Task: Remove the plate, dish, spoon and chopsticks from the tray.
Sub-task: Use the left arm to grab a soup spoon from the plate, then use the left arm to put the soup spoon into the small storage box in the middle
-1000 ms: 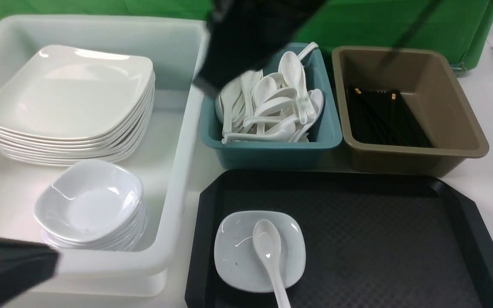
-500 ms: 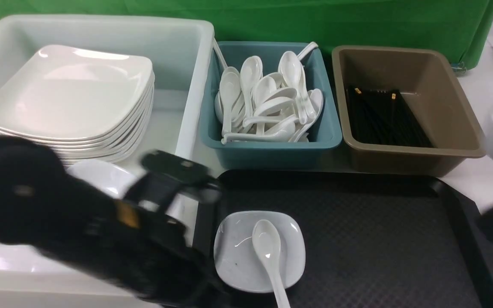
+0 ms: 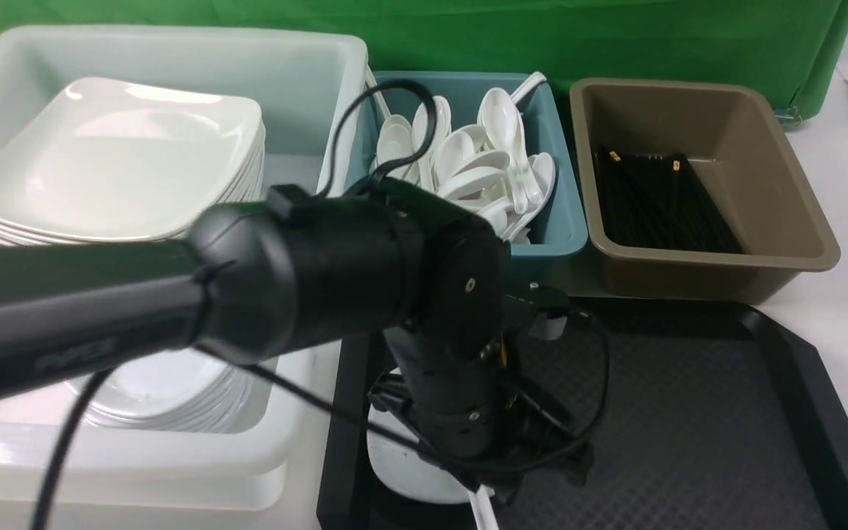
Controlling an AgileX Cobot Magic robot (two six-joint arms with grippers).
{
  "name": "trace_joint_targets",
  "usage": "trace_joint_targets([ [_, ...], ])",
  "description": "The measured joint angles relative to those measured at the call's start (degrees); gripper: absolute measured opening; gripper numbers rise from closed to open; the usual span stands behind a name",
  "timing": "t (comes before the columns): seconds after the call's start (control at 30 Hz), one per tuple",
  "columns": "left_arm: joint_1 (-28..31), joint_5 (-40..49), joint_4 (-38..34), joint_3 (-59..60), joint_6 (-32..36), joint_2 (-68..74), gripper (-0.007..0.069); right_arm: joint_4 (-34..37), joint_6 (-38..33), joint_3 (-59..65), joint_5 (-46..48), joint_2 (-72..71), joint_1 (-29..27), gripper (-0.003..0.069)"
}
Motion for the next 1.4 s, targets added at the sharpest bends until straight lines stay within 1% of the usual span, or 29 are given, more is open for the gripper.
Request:
trace_joint_targets([
  [0.07,1.17,0.08,0.16,-0.85,-1.63,1.79,0.0349,0.0,0.0,0.0,0.44,-1.04,0.0,0.0044],
  [0.23,3.0,-2.13,1.17,-1.06,-2.67,4.87,0.0472,0.0,0.0,0.0,0.6,-1.57,0.0,0.0045],
  [0.27,3.3,-2.59,2.02,-1.19,-3.11,5.73,0.0486,0.06,0.0,0.0,0.6,-1.57,0.0,0.0046],
  [0.33,3.69,-2.59,3.66,-1.28,-3.74,6.77,0.0492,0.14,0.0,0.0,0.6,-1.57,0.0,0.0049],
  [0.4,4.05,-2.54,5.49,-1.28,-4.28,7.84,0.048,0.25,-0.06,0.0,0.6,-1.57,0.0,0.0053],
  [0.53,4.23,-4.47,6.65,-1.35,-4.23,8.17,0.0411,0.41,-0.23,0.0,0.6,-1.57,0.0,0.0055],
  [0.63,4.28,-6.15,6.98,-1.35,-2.59,8.23,0.0312,0.54,-0.24,0.0,0.6,-1.57,0.0,0.0055],
  [0.97,4.3,-6.09,6.92,-1.35,1.35,7.97,0.0312,1.71,-0.29,0.0,0.6,-1.57,0.0,0.0074],
  [1.07,4.24,-6.03,6.99,-1.35,1.69,6.39,0.0312,1.73,-0.29,0.0,0.6,-1.57,0.0,0.0076],
  [1.17,3.41,-6.53,7.25,-1.35,2.1,1.85,0.0312,1.78,-0.29,0.0,0.6,-1.57,0.0,0.0081],
  [1.27,3.1,-9.49,7.33,-1.41,3.04,-2.29,0.0312,1.78,-0.29,0.0,0.6,-1.57,0.0,0.0084],
  [1.4,4.32,-16.32,11.02,-3.47,3.82,-5.17,0.0312,1.72,-0.29,0.0,0.6,-1.57,0.0,0.0087],
])
